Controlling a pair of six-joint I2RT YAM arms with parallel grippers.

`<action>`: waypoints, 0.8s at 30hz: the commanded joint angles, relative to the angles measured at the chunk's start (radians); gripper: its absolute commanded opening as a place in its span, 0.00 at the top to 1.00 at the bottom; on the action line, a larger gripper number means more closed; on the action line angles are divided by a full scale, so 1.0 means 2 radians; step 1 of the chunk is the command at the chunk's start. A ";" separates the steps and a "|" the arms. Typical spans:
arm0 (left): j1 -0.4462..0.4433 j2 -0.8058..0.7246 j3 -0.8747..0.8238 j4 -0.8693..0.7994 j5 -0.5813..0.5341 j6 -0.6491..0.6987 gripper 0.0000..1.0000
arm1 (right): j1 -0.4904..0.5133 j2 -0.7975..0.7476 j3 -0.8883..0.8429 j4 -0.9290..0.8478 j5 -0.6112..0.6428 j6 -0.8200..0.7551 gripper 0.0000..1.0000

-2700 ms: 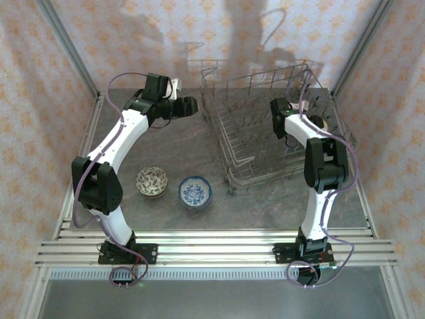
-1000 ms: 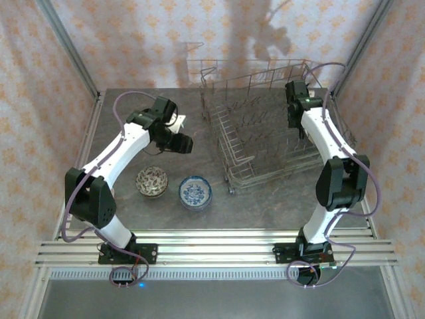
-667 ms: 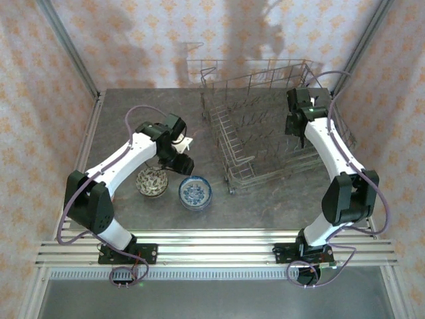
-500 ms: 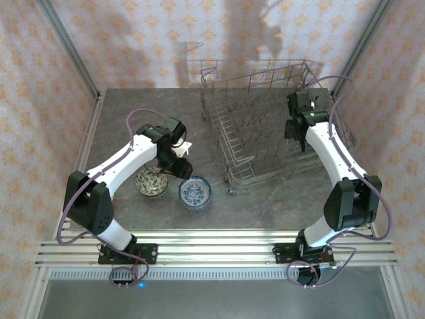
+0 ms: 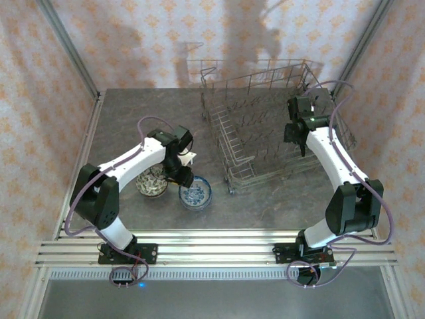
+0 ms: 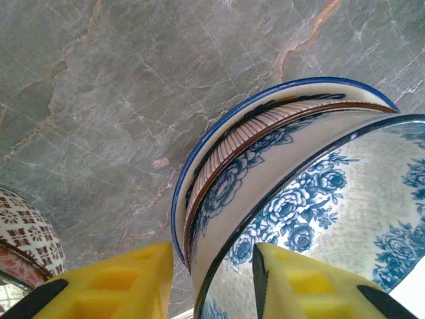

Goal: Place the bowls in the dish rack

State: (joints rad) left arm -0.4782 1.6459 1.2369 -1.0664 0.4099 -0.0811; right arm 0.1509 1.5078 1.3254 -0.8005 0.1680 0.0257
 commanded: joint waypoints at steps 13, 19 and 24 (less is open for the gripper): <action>-0.011 0.031 0.034 -0.032 -0.012 -0.003 0.83 | 0.003 -0.008 -0.008 0.011 0.013 -0.018 0.35; -0.011 0.027 0.039 -0.032 -0.023 -0.011 0.88 | 0.002 -0.007 -0.011 0.015 0.006 -0.015 0.35; -0.010 0.026 0.037 -0.020 -0.037 -0.026 0.91 | 0.003 -0.006 -0.009 0.017 0.003 -0.015 0.35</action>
State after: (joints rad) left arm -0.4957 1.6997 1.2804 -1.1118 0.3763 -0.0994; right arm 0.1509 1.5078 1.3125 -0.7765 0.1665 -0.0010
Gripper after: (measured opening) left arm 0.093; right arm 0.649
